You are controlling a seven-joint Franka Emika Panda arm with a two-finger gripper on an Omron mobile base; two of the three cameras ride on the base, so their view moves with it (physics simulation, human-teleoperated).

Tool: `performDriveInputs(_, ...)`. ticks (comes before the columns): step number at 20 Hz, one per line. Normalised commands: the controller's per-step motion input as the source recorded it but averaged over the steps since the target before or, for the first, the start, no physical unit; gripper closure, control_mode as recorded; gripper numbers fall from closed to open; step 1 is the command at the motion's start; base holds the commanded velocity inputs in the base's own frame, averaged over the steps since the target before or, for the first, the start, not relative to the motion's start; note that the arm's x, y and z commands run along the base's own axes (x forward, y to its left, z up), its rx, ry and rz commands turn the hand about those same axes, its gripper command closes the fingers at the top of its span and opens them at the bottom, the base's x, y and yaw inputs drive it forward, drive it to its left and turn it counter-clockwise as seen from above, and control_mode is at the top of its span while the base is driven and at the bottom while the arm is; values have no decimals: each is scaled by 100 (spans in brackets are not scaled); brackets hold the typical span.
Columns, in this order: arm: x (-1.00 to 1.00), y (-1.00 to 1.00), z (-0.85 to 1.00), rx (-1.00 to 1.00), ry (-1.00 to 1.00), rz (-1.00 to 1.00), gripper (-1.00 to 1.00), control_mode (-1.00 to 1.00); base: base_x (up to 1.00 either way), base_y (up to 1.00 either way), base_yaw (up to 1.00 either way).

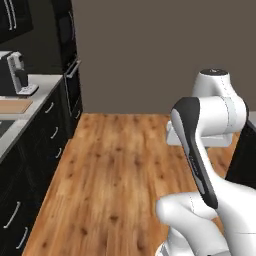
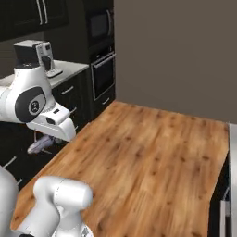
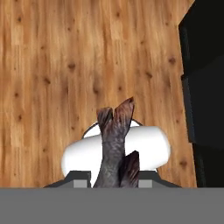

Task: Retrieve the fish from the fridge and place it on the cutting board.

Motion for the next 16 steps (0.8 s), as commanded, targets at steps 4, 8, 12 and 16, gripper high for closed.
performDriveInputs(4, 0, 0, 0, 0, 0, 0, 100, 100, 99, 14, 65)
performDriveInputs(8, 0, 0, 0, 0, 0, 0, 100, 100, 84, 0, 76)
performDriveInputs(12, 0, 0, 0, 0, 0, 0, 100, 100, 96, 0, 68)
performDriveInputs(16, 0, 0, 0, 0, 0, 0, 100, 100, 92, -8, 66)
